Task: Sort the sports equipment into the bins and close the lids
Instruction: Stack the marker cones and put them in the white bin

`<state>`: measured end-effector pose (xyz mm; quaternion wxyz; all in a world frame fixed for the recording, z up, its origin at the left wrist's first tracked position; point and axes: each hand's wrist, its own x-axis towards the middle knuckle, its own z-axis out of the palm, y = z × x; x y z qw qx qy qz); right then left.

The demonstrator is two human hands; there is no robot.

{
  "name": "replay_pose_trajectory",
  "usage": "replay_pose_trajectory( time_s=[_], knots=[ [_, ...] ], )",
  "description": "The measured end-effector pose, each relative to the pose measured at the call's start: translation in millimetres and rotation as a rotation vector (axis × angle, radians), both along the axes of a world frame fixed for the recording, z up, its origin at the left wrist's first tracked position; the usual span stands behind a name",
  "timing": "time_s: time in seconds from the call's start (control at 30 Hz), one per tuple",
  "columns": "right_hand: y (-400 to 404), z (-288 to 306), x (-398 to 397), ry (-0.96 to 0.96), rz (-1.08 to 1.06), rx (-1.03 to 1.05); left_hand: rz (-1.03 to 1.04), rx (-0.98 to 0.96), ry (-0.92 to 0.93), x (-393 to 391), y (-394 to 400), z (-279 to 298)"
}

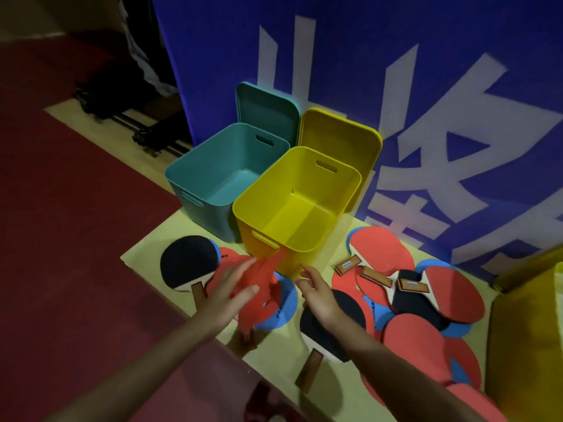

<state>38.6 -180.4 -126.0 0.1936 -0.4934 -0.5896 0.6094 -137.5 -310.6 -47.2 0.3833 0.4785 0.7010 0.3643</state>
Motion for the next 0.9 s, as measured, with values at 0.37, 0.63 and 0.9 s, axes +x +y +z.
replay_pose_trajectory(
  time_s=[0.37, 0.63, 0.9],
  knots=[
    [-12, 12, 108, 0.093, -0.425, 0.111, -0.015, 0.141, -0.231, 95, 31, 12],
    [-4, 53, 214, 0.039, -0.637, 0.293, -0.146, 0.345, -0.143, 181, 86, 10],
    [11, 104, 348, -0.030, -0.755, 0.384, -0.238, 0.427, -0.155, 321, 138, 33]
  ],
)
